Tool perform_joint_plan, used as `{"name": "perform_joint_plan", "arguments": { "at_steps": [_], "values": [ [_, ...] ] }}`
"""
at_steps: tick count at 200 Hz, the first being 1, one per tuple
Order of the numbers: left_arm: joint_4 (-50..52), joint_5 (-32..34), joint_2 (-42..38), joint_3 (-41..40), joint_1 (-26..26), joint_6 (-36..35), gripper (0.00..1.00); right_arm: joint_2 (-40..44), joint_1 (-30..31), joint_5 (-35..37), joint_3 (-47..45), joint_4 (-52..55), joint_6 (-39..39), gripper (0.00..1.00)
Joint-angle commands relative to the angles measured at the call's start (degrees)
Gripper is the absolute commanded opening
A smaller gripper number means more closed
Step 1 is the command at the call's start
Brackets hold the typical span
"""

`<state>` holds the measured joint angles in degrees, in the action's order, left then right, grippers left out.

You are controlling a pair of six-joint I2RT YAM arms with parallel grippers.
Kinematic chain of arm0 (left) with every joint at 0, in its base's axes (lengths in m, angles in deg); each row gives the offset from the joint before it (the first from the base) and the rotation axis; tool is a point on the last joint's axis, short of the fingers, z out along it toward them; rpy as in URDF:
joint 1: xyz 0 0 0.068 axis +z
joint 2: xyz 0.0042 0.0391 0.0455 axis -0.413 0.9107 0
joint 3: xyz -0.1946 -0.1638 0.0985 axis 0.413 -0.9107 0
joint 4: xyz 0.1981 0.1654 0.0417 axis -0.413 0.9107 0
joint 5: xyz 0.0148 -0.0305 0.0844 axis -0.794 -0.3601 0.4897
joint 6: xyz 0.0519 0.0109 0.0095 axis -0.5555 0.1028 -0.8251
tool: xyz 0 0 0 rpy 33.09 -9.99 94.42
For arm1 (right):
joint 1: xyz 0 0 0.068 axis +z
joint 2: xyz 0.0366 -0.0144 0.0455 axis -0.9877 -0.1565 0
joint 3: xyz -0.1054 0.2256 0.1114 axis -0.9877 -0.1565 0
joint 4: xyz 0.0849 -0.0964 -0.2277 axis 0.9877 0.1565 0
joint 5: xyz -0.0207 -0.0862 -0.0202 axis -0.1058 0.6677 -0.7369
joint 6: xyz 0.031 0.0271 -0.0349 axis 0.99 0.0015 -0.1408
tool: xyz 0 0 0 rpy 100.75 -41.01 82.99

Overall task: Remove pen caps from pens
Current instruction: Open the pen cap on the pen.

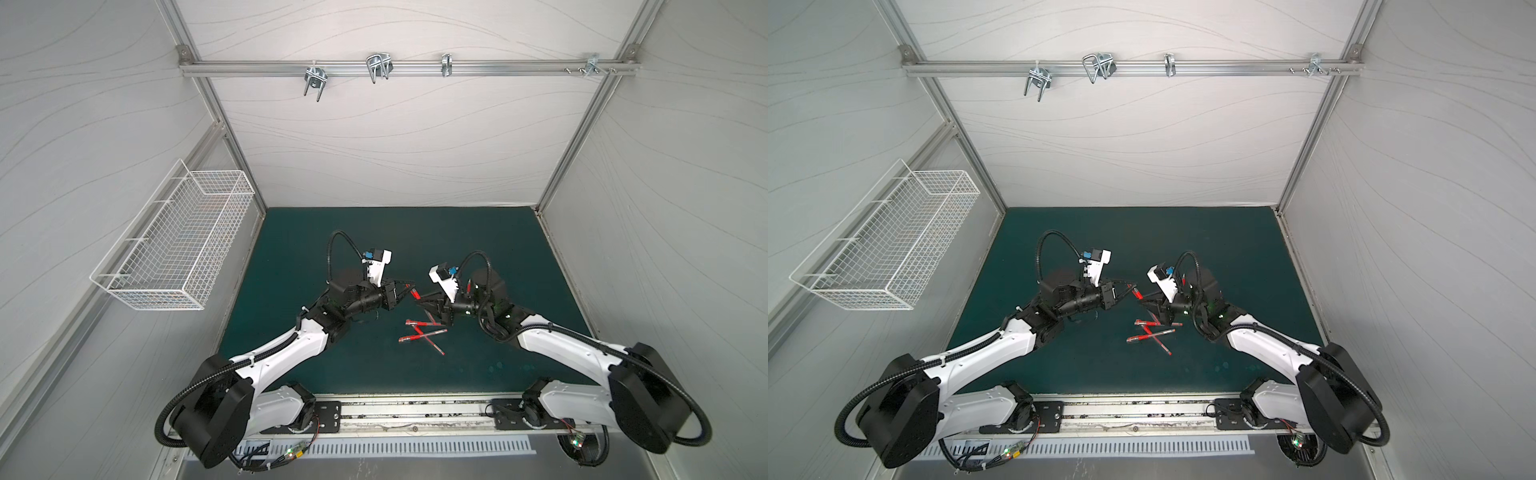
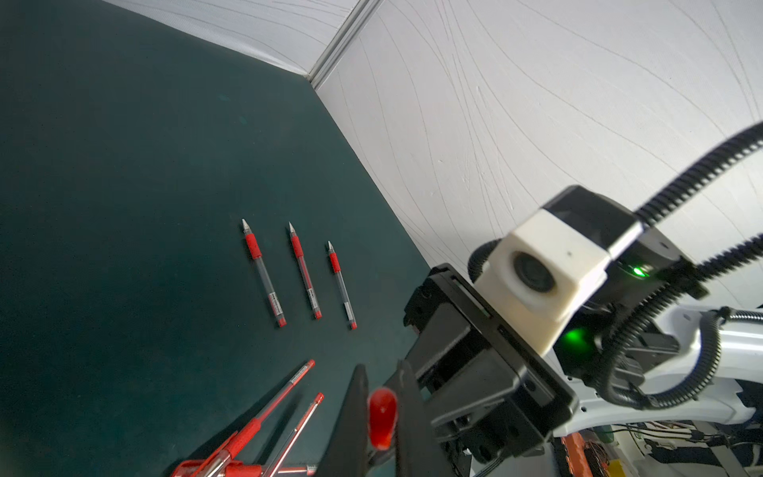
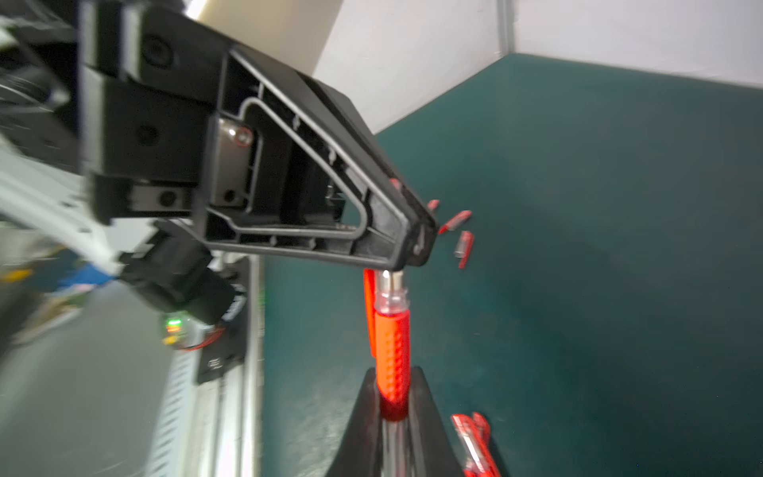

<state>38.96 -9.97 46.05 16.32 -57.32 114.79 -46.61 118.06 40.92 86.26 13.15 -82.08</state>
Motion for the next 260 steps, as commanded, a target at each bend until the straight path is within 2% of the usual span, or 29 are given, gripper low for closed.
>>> {"name": "perform_joint_plan", "arguments": {
  "at_steps": [1, 15, 26, 75, 88, 100, 112, 126, 164, 184, 198, 213, 230, 260],
  "values": [
    [-4.45, 0.58, -0.91, 0.28, 1.74, 0.7, 0.0, -1.93, -2.61, -7.34, -0.93, 0.2, 4.05, 0.0],
    [-4.46, 0.58, -0.91, 0.15, 1.91, 0.8, 0.0, -1.67, -2.25, -5.08, -0.81, 0.84, 3.58, 0.0],
    [-4.37, 0.61, -1.13, 0.18, 2.03, 0.79, 0.0, -0.34, -0.79, -0.01, -0.68, 3.01, 1.65, 0.0],
    [-3.67, 1.62, -1.72, -0.06, 2.25, 0.36, 0.0, 5.47, 16.2, 47.33, -0.78, 9.01, -9.23, 0.0],
    [-3.74, 1.62, -1.69, -0.16, 2.51, 0.45, 0.0, 4.84, 19.52, 55.44, -0.22, 8.9, -11.06, 0.0],
    [-3.92, 1.65, -1.6, -0.17, 2.61, 0.62, 0.0, 3.74, 21.91, 59.34, 0.59, 9.15, -12.86, 0.0],
    [-3.99, 1.41, -1.65, -0.19, 2.65, 0.79, 0.0, 2.6, 23.2, 59.49, 1.78, 10.43, -14.09, 0.0],
    [-4.01, 1.4, -1.91, -0.24, 2.69, 0.78, 0.0, 2.16, 22.98, 53.91, 2.5, 11.77, -14.17, 0.0],
    [-4.27, 1.66, -2.4, -0.69, 3.24, 1.16, 0.0, 2.48, 11.84, 20.23, 1.73, 11.42, -7.46, 0.0],
    [-4.37, 1.66, -2.66, -0.76, 3.31, 1.2, 0.0, 1.42, 6.55, 8.8, 0.51, 7.73, -2.68, 0.0],
    [-4.28, 1.97, -2.77, -0.94, 3.42, 1.07, 0.0, 0.28, 3.77, 4.36, -0.18, 5.15, -0.08, 0.0],
    [-4.37, 2.12, -2.77, -1.04, 3.66, 1.12, 0.0, -0.32, 2.68, 3.91, -0.34, 4.23, 0.82, 0.0],
    [-4.56, 2.08, -2.6, -1.13, 3.84, 1.45, 0.0, 0.5, 4.12, 9.89, 0.02, 6.77, -1.19, 0.0],
    [-4.98, 2.06, -2.65, -1.35, 4.05, 1.77, 0.0, 2.76, 13.32, 34.47, 1.26, 12.19, -9.77, 0.0]
  ]
}}
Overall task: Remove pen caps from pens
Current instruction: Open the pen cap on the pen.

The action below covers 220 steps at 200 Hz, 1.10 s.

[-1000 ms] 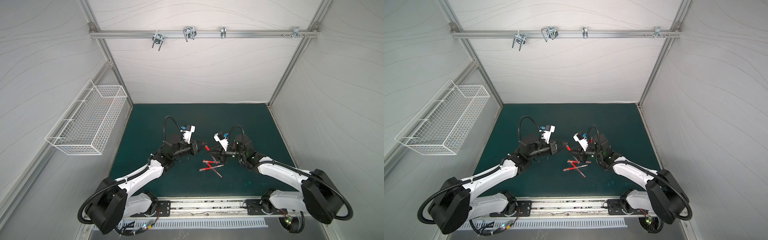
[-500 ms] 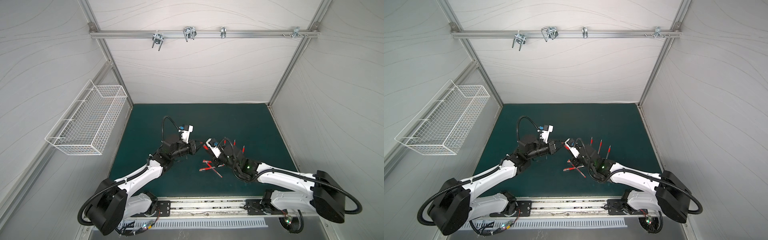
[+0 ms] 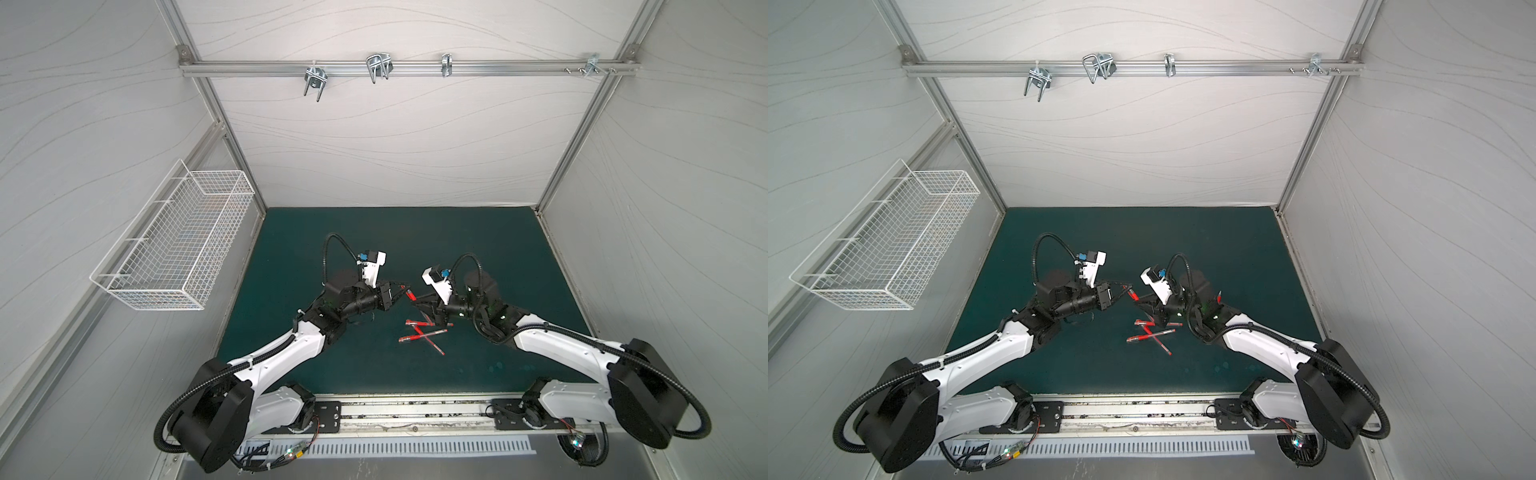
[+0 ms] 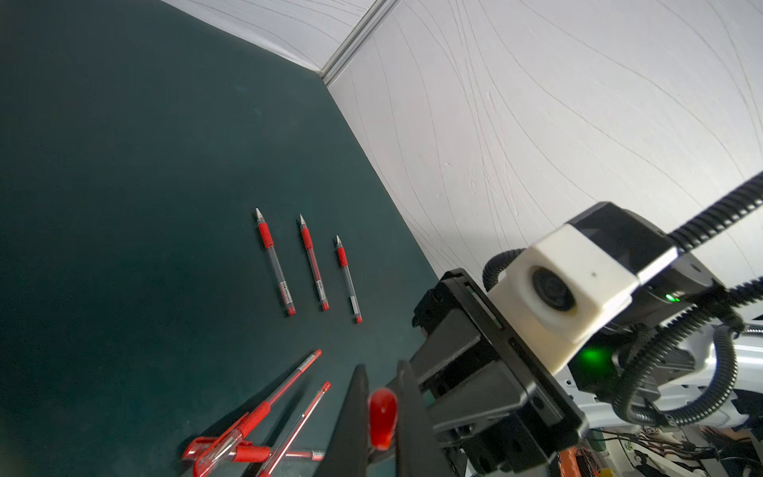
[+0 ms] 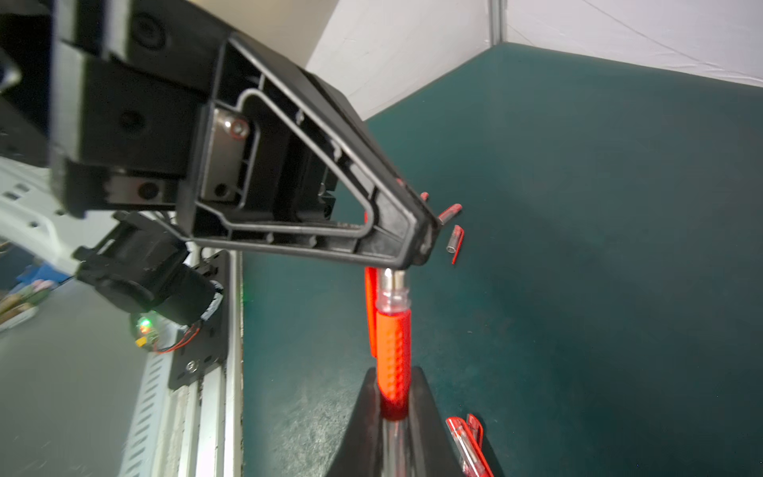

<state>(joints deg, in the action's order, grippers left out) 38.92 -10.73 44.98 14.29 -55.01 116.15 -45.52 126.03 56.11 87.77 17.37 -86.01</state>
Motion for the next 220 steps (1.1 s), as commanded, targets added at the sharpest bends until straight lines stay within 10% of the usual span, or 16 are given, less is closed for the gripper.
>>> {"name": "perform_joint_plan", "arguments": {
  "at_steps": [1, 33, 59, 155, 220],
  "values": [
    [-4.94, 2.84, -1.54, 0.66, 1.72, 0.46, 0.0, 1.67, 5.77, 20.4, -0.16, 8.09, -6.08, 0.0],
    [-5.11, 3.11, -1.45, 0.56, 2.01, 0.89, 0.0, -0.75, 14.68, 42.92, 1.14, 7.53, -12.62, 0.0],
    [-5.02, 3.24, -2.24, 0.3, 2.05, 0.94, 0.0, -2.54, 17.78, 47.74, 2.41, 7.47, -15.06, 0.0],
    [-5.33, 4.01, -2.85, -0.33, 2.67, 0.85, 0.0, -1.58, -3.36, -6.82, -0.03, 5.37, 1.57, 0.0],
    [-5.59, 3.55, -2.62, -0.37, 2.94, 0.94, 0.0, -4.05, -4.45, -10.03, 1.66, 7.45, 0.18, 0.0]
  ]
}}
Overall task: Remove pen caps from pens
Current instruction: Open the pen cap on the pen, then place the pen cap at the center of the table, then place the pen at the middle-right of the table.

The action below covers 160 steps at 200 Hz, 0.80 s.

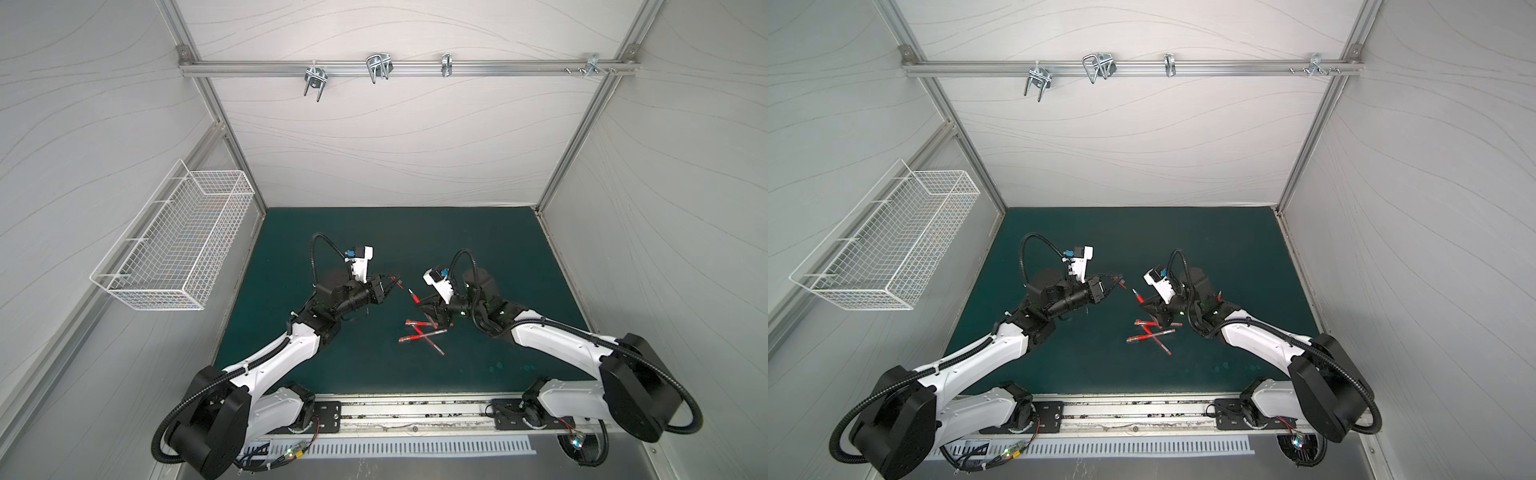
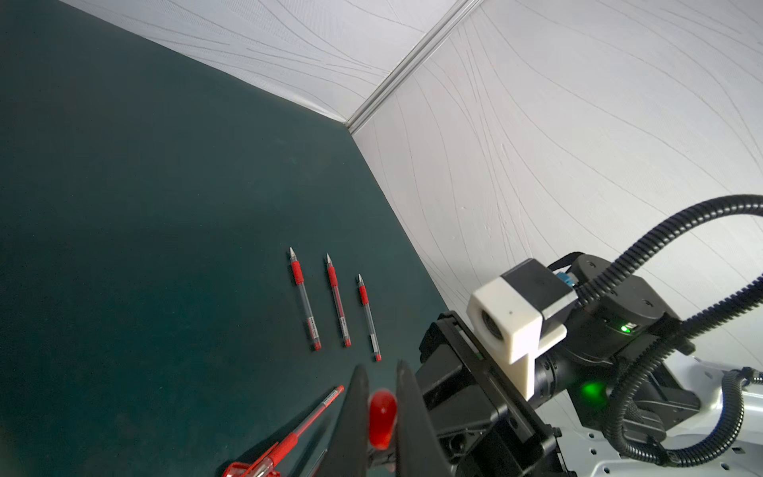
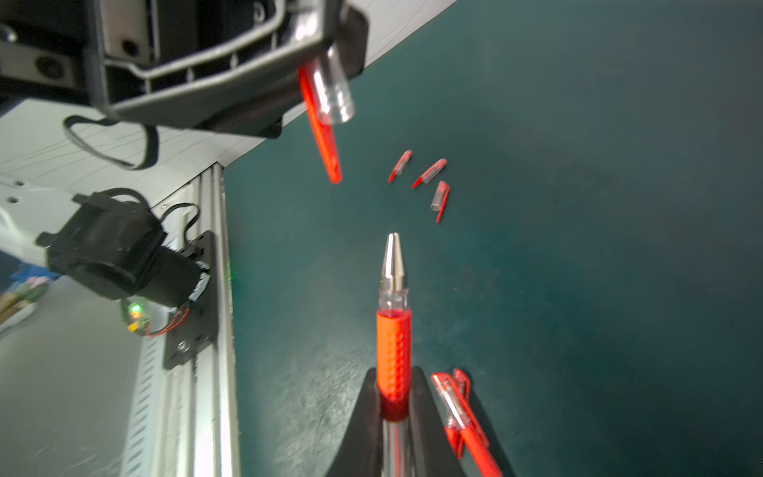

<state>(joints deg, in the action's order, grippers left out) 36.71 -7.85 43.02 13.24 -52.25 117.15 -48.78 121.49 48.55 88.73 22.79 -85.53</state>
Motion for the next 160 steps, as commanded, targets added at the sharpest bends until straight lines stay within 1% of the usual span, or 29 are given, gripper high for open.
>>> {"name": "perform_joint_plan", "arguments": {
  "at_steps": [1, 35, 67, 89, 97, 118, 141, 160],
  "values": [
    [-3.41, 0.63, -0.62, 0.7, 0.22, -0.07, 0.0, -0.8, 0.11, -2.38, 0.71, 2.01, -0.3, 0.0],
    [-2.11, 0.99, -0.86, 0.99, 0.22, -0.85, 0.0, 0.96, 0.13, 1.59, -0.38, 1.38, 0.07, 0.0],
    [-0.08, 3.84, -0.89, 0.98, 0.21, -2.17, 0.0, 2.39, 0.14, 6.87, -1.11, 1.15, 0.74, 0.0],
    [3.39, 7.96, -0.68, 1.63, 0.22, -3.27, 0.0, 3.87, -0.05, 13.14, -1.71, 1.28, 2.23, 0.0],
    [7.35, 10.05, -0.65, 2.12, 0.21, -3.98, 0.0, 4.53, -0.16, 15.99, -2.14, 1.28, 2.58, 0.0],
    [11.47, 15.41, 0.7, 3.12, 0.17, -5.31, 0.0, 6.2, -1.07, 22.72, -3.07, 1.44, 4.2, 0.0],
    [14.49, 17.73, 3.55, 4.85, 0.26, -6.21, 0.0, 7.48, -3.07, 28.95, -3.12, 3.28, 6.74, 0.0],
    [16.89, 19.17, 6.43, 6.45, 0.39, -7.09, 0.0, 8.47, -5.18, 35.15, -2.49, 6.92, 8.81, 0.0]
  ]
}}
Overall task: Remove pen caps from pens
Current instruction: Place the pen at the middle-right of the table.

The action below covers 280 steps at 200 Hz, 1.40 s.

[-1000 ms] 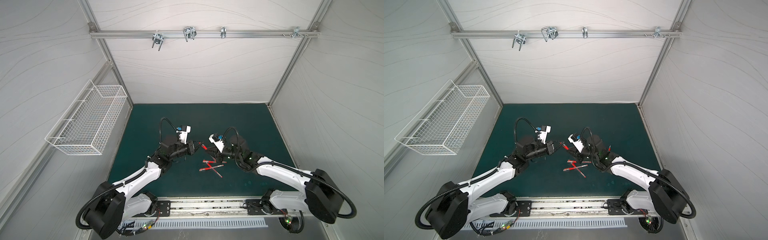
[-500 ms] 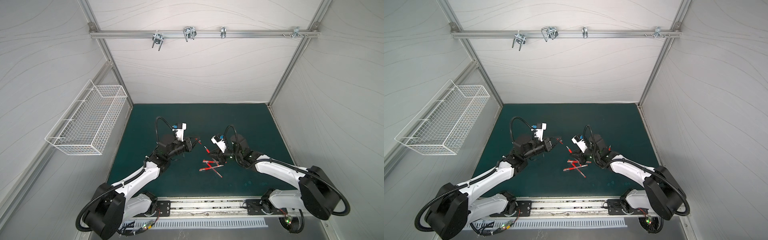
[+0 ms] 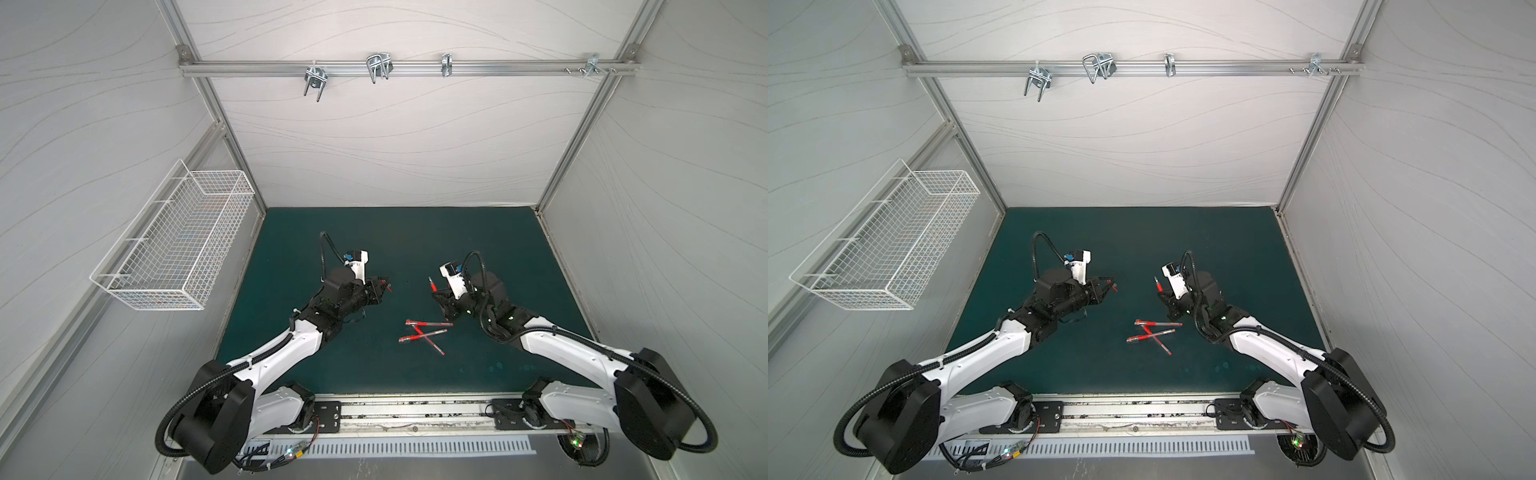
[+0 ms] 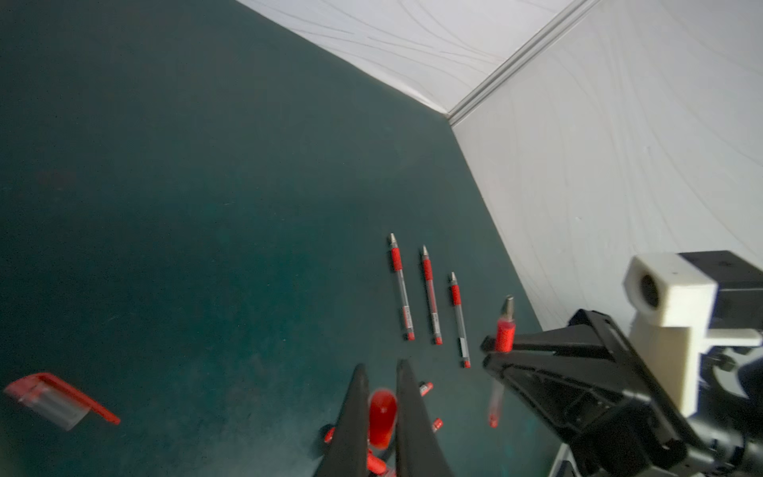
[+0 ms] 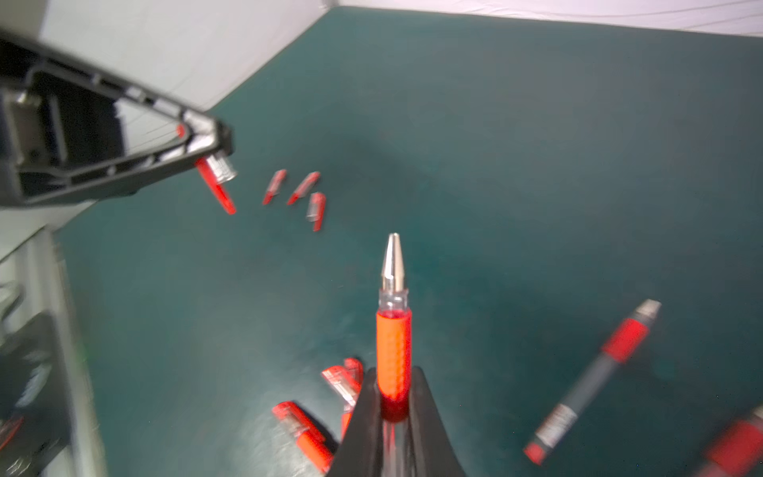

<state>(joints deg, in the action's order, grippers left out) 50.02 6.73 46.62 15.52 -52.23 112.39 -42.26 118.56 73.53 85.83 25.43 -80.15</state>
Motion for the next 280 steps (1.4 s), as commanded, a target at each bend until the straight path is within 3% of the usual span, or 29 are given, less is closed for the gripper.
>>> {"name": "perform_joint_plan", "arguments": {
  "at_steps": [1, 37, 59, 106, 149, 253, 280],
  "values": [
    [3.61, 4.66, 3.01, 4.21, 0.35, -2.42, 0.0, 2.07, -2.41, 10.47, 0.4, 4.45, 3.49, 0.0],
    [6.45, 5.46, 8.84, 7.02, 1.5, -3.92, 0.0, 3.87, -9.8, 19.57, -0.22, 9.17, 9.57, 0.0],
    [7.79, 5.12, 12.25, 8.66, 1.86, -4.82, 0.0, 3.25, -15.12, 21.64, -1.08, 11.06, 13.61, 0.0],
    [13.57, 7.18, 17.86, 12.58, 2.87, -4.95, 0.0, -0.71, -24.61, 19.32, -2.85, 10.66, 20.03, 0.0],
    [17.61, 8.16, 22.25, 15.56, 3.82, -4.89, 0.0, -6.17, -33.26, 10.16, -4.21, 8.01, 25.16, 0.0],
    [26.56, 8.83, 31.06, 21.89, 5.2, -4.01, 0.0, -12.19, -38.81, 2.8, -5.73, 3.92, 29.11, 0.0],
    [28.03, 9.22, 32.34, 22.88, 5.5, -3.92, 0.07, -13.39, -39.08, 2.14, -5.6, 3.65, 29.5, 0.06]
  ]
}}
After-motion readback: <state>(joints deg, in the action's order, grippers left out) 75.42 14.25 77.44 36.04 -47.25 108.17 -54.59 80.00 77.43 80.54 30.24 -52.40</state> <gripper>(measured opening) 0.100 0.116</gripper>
